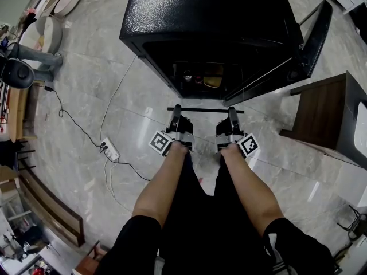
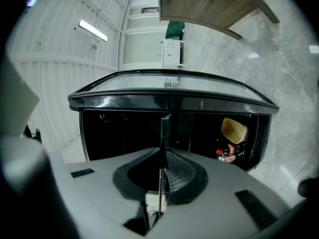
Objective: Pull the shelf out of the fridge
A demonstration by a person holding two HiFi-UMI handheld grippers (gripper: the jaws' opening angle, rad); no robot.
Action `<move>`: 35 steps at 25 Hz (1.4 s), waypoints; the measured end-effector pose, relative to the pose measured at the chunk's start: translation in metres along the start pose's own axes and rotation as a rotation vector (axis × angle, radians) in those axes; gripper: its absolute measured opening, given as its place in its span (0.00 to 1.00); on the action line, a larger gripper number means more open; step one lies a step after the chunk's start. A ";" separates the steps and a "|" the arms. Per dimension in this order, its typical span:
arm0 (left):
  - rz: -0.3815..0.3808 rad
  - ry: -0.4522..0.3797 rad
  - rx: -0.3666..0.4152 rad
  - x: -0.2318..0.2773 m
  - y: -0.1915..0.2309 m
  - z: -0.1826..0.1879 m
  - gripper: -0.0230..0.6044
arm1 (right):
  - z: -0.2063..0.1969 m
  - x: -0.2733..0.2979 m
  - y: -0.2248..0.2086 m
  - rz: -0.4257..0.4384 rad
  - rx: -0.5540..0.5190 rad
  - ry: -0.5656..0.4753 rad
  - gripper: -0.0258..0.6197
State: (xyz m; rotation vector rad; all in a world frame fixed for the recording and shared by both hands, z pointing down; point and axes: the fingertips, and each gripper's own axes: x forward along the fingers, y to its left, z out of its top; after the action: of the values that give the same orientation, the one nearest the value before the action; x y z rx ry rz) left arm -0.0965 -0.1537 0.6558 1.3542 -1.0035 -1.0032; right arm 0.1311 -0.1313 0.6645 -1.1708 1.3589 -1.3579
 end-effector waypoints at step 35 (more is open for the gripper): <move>-0.033 0.017 0.008 -0.030 -0.011 -0.008 0.10 | -0.006 -0.025 0.010 0.031 -0.027 0.058 0.10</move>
State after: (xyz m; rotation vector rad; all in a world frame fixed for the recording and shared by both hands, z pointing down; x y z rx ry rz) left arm -0.0965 -0.1225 0.6453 1.3873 -0.9759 -1.0113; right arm 0.1297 -0.1059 0.6541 -1.1313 1.4344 -1.3645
